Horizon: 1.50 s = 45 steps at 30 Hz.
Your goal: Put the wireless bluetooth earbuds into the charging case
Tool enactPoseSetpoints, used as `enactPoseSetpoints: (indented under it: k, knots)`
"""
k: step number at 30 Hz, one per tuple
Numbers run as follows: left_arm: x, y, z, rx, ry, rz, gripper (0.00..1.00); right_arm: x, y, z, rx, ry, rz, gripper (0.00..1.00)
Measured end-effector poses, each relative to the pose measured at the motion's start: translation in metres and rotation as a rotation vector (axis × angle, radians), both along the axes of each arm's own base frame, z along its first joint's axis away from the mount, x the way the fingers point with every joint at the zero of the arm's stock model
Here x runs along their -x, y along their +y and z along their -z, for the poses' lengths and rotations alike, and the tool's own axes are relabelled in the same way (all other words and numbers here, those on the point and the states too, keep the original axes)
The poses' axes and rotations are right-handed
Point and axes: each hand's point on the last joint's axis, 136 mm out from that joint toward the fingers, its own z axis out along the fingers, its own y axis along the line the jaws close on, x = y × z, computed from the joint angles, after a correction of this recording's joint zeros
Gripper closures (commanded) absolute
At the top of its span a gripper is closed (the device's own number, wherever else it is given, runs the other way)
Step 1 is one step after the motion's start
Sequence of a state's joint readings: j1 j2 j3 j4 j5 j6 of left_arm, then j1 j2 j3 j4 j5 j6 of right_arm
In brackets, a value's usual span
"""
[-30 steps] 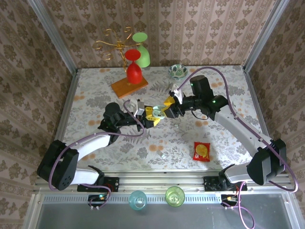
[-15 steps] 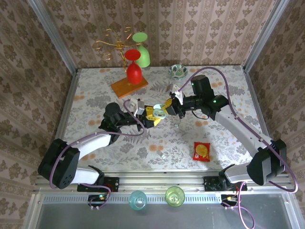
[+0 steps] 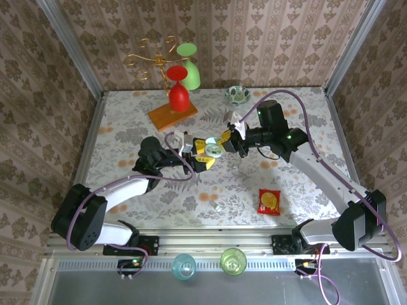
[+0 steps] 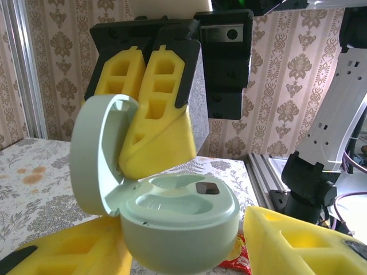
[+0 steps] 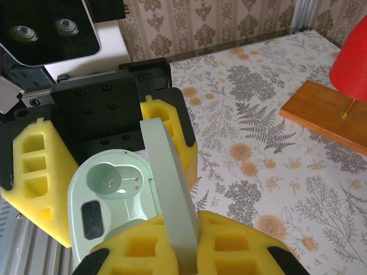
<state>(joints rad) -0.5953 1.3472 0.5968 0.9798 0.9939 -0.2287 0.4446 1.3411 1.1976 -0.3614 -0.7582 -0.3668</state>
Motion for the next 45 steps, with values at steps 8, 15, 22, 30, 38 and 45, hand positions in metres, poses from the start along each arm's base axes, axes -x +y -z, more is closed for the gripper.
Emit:
enactPoseSetpoints:
  k: [8, 15, 22, 30, 38, 45]
  knots:
    - [-0.003, 0.0, -0.001, 0.0, 0.008, -0.011, 0.45, -0.003, 0.001, 0.001, 0.007, -0.015, 0.015, 1.0]
    - [-0.004, -0.001, -0.004, 0.004, 0.012, -0.015, 0.52, -0.001, 0.002, -0.001, 0.005, -0.023, 0.013, 1.0]
    - [-0.006, -0.002, -0.002, 0.002, 0.028, -0.016, 0.64, -0.003, 0.001, -0.001, 0.012, -0.028, 0.02, 1.0]
    - [-0.008, -0.003, -0.002, 0.0, 0.031, -0.016, 0.73, -0.004, 0.0, -0.001, 0.015, -0.03, 0.031, 0.8]
    - [-0.009, -0.004, 0.0, -0.004, 0.036, -0.014, 0.73, -0.004, -0.001, -0.005, 0.005, -0.022, 0.046, 0.51]
    - [-0.015, -0.001, -0.001, 0.001, 0.031, -0.032, 0.73, 0.003, -0.008, -0.012, -0.01, -0.036, 0.058, 0.31]
